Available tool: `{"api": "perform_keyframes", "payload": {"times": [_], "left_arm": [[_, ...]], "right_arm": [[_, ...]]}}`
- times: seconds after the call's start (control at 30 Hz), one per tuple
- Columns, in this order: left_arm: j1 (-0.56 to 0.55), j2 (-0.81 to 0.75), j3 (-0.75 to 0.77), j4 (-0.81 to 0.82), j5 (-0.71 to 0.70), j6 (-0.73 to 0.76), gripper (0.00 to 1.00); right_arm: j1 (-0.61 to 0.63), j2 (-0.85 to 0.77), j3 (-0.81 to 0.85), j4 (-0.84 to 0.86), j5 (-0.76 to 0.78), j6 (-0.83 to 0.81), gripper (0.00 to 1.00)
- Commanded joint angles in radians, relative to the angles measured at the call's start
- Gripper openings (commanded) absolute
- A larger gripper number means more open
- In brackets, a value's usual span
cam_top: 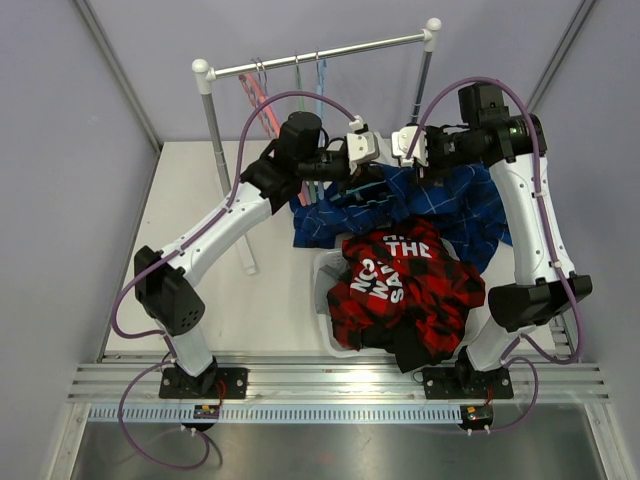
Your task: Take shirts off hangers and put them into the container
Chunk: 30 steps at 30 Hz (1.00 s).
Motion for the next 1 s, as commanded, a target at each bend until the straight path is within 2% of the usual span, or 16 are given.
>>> {"api": "perform_keyframes", "payload": {"times": [0.0,0.13,0.23,0.27,0.33,0.47,0.67,0.8,0.83,0.93,0.97], "left_arm": [[-0.009,-0.065,0.027,0.090,0.041,0.042,0.00],[-0.020,-0.045,0.058,0.107,0.042,0.031,0.00],[-0.029,-0.032,0.072,0.115,0.035,0.029,0.00],[-0.032,-0.029,0.074,0.116,0.030,0.029,0.00],[-0.035,-0.029,0.074,0.125,0.024,0.029,0.00],[-0.038,-0.028,0.070,0.138,-0.006,0.035,0.00],[-0.038,-0.015,0.066,0.144,-0.036,0.043,0.00],[-0.046,-0.023,0.052,0.174,-0.031,0.032,0.00],[-0.047,-0.025,0.048,0.177,-0.024,0.043,0.00],[-0.054,-0.045,0.020,0.191,-0.025,0.055,0.00],[-0.054,-0.051,0.014,0.191,-0.025,0.055,0.00]], "right_arm": [[0.005,0.019,0.086,-0.239,-0.047,-0.069,0.69],[0.010,0.041,0.071,-0.269,-0.045,-0.087,0.63],[0.013,0.052,0.062,-0.296,-0.047,-0.096,0.54],[0.013,0.049,0.048,-0.296,-0.045,-0.101,0.47],[0.013,0.041,0.033,-0.296,-0.042,-0.112,0.44],[0.013,0.012,-0.015,-0.296,-0.041,-0.125,0.45],[0.022,-0.037,-0.072,-0.296,-0.045,-0.113,0.58],[0.022,-0.028,-0.090,-0.295,-0.042,-0.093,0.55],[0.022,-0.024,-0.090,-0.295,-0.042,-0.084,0.52],[0.022,-0.013,-0.087,-0.293,-0.047,-0.066,0.30],[0.024,-0.010,-0.087,-0.293,-0.048,-0.063,0.16]]}}
